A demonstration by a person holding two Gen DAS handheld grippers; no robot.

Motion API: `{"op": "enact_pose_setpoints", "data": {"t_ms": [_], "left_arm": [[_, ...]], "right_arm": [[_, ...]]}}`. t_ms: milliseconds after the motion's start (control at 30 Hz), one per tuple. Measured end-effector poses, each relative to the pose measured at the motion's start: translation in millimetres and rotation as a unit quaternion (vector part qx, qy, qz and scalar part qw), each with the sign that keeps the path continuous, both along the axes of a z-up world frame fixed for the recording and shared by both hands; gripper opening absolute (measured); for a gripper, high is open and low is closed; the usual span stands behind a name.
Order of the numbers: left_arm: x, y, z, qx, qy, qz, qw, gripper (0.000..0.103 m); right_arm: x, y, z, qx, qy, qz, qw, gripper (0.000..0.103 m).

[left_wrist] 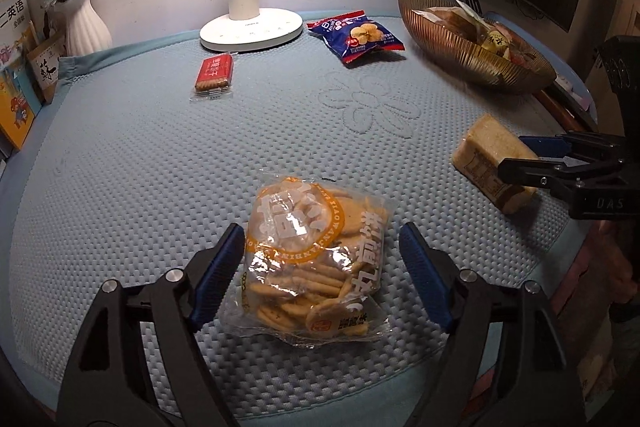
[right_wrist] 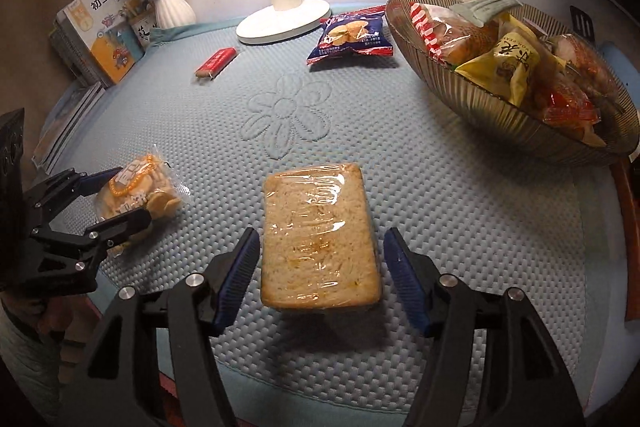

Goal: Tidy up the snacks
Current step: 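Carry the toast slice and biscuit bag into the glass bowl and open both tools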

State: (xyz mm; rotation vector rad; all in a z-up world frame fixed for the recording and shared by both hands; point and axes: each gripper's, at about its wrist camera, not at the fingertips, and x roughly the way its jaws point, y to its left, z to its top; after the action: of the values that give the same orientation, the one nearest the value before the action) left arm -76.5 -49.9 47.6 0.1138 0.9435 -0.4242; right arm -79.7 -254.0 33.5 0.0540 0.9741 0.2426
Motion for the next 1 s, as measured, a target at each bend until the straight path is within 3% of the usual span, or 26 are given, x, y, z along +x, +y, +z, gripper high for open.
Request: {"op": "enact_pose_setpoints", "data": {"t_ms": [100,300,467,633,800,1000], "left_arm": [[3.2,6.4,-6.2,0.026,0.001,0.023,0.9994,0.093],[1.6,6.1,-20.8,-0.01,0.035,0.015,0.9992,0.092],[-5.3,-4.8,-22.8,0.008,0.02,0.027,0.9994,0.071],[-11.7,-17.2,-7.6,-0.001,-0.001,0.009,1.0,0.064],[-12.9,-33.6,11.7,-0.02,-0.019,-0.009,0.9996,0.063],[3.1,-59.1,50.2,-0.051,-0.047,-0.036,0.9969,0.063]], "right_arm": [[-0.3,0.9,-1.1,0.001,-0.003,0.0,1.0,0.076],[2.9,9.1,-12.2,-0.008,0.005,0.009,1.0,0.076],[2.0,12.1,-16.9,-0.018,-0.001,0.007,1.0,0.072],[0.4,6.5,-16.4,-0.025,-0.004,0.003,1.0,0.056],[-6.7,2.2,-10.1,-0.017,-0.014,0.004,1.0,0.055],[-18.2,-32.2,33.7,0.059,-0.06,-0.009,0.996,0.055]]}}
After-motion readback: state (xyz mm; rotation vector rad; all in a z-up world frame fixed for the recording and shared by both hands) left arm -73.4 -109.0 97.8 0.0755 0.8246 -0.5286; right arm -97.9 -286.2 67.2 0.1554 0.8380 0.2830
